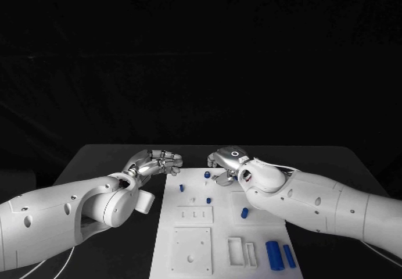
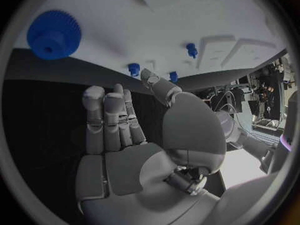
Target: Assemble the parts on the task board
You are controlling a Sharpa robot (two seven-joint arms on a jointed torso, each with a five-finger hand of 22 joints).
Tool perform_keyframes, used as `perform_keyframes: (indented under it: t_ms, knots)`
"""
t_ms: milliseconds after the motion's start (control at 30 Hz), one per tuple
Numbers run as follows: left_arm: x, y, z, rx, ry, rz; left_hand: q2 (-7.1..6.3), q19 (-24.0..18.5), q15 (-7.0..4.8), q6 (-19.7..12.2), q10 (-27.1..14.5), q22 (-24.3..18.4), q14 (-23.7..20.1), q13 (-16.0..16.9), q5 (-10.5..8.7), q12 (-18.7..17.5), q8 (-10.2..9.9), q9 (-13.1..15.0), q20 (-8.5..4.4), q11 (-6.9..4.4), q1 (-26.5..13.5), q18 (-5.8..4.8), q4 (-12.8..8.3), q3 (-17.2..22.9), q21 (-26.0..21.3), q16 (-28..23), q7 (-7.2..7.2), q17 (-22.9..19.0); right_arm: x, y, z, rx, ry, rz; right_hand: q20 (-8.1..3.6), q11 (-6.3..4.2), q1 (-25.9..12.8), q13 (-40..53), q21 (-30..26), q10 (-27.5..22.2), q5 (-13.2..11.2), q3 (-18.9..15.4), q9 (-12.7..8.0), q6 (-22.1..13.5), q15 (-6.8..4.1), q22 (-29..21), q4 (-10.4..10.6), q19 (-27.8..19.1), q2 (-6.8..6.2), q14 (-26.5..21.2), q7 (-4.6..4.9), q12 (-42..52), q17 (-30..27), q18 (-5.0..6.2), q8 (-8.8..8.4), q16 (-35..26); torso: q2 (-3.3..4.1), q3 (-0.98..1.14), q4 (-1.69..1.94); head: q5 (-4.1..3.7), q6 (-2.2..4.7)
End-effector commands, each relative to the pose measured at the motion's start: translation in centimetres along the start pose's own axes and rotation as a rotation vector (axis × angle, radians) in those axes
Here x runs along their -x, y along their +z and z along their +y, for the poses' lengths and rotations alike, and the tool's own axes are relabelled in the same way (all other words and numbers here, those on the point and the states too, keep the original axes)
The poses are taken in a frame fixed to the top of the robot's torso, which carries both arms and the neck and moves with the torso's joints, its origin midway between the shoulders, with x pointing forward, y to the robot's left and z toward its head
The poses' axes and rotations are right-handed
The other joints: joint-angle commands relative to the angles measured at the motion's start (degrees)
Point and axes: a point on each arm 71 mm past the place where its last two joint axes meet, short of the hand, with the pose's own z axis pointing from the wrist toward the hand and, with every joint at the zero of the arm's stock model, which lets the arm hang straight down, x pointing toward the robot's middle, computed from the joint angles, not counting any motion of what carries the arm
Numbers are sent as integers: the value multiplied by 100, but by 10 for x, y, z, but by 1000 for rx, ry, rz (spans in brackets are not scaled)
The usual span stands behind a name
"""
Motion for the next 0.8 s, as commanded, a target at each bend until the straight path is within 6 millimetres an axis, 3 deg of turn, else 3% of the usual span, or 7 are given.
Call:
perform_keyframes:
  t_ms: [33, 333, 467, 567, 600, 633, 800]
  knots:
    - [0, 0, -4, -38, 43, 5, 16, -37, 4, 15, 33, 109, 24, 1, 11, -40, -34, 7, 11, -4, -56, 118, -40, 10, 31, -30, 42, 9, 13, -5, -6, 12, 51, -25, 24, -29, -31, 12, -18, 89, 23, -31, -7, -18, -1, 5, 49, 6, -3, 10, -14, 42, -12, 620, -19, -18, -5, 11, -21, -20, 33]
    - [4, -2, -5, -44, 49, 2, 10, -40, 4, 14, 33, 109, 23, 1, 11, -40, -36, 9, 11, 1, -56, 117, -49, 15, 32, -34, 43, 13, 39, -28, -49, -32, 110, -47, 4, -270, 24, 302, 88, 766, 61, -217, -44, 7, -234, 88, 113, 68, 24, 71, -4, 389, 5, 620, -16, 104, -28, 55, -146, 19, 104]
    - [5, -1, -5, -43, 46, 8, 11, -40, 5, 14, 33, 109, 23, 1, 12, -41, -37, 9, 12, 1, -57, 117, -50, 17, 33, -36, 43, 14, 37, -33, -64, -56, 135, 17, -71, -494, -19, 1137, 113, 1460, 318, -460, -57, -5, -440, 82, 107, 108, 29, 35, -173, 1155, 49, 620, -33, 166, -39, 76, -174, 30, 113]
    - [5, -2, -5, -43, 46, 8, 21, -42, 6, 14, 31, 109, 23, 0, 29, -42, -39, 12, 12, 0, -52, 117, -58, 30, 34, -42, 43, 19, 31, -34, -73, -79, 144, 76, -98, -556, -46, 2460, 116, 1575, 489, -699, -86, -81, -525, 71, 57, 143, 71, 54, -241, 2338, 76, 620, -96, 212, -43, 98, -199, 38, 113]
    - [5, -2, -5, -44, 46, 8, 22, -43, 6, 14, 31, 109, 23, 0, 34, -42, -39, 13, 13, 0, -52, 117, -59, 32, 35, -43, 43, 20, 30, -33, -75, -86, 145, 90, -151, -655, -93, 4084, 132, 612, 627, -897, -114, -88, -200, 84, -28, 152, 101, 62, -547, 3807, 172, 620, -134, 335, -42, 104, -204, 38, 112]
    - [5, -2, -5, -44, 46, 9, 22, -43, 6, 14, 30, 109, 23, 0, 35, -42, -39, 13, 13, 0, -52, 117, -60, 33, 35, -43, 43, 21, 28, -33, -78, -91, 146, 102, -148, -517, -86, 4315, 156, 475, 619, -860, -124, -93, -478, 102, -6, 151, 138, 51, -192, 4016, 201, 620, -146, 364, -39, 112, -209, 35, 112]
    - [4, -1, -5, -44, 45, 12, 17, -44, 7, 13, 30, 109, 23, 0, 37, -43, -40, 14, 14, 0, -60, 116, -61, 32, 35, -46, 44, 23, 23, -29, -86, -116, 142, 138, -171, -506, -140, 5460, 421, 173, 771, -894, -176, -177, -452, 149, -21, 166, 150, 23, -183, 5277, 520, 620, -223, 684, -44, 116, -202, 8, 97]
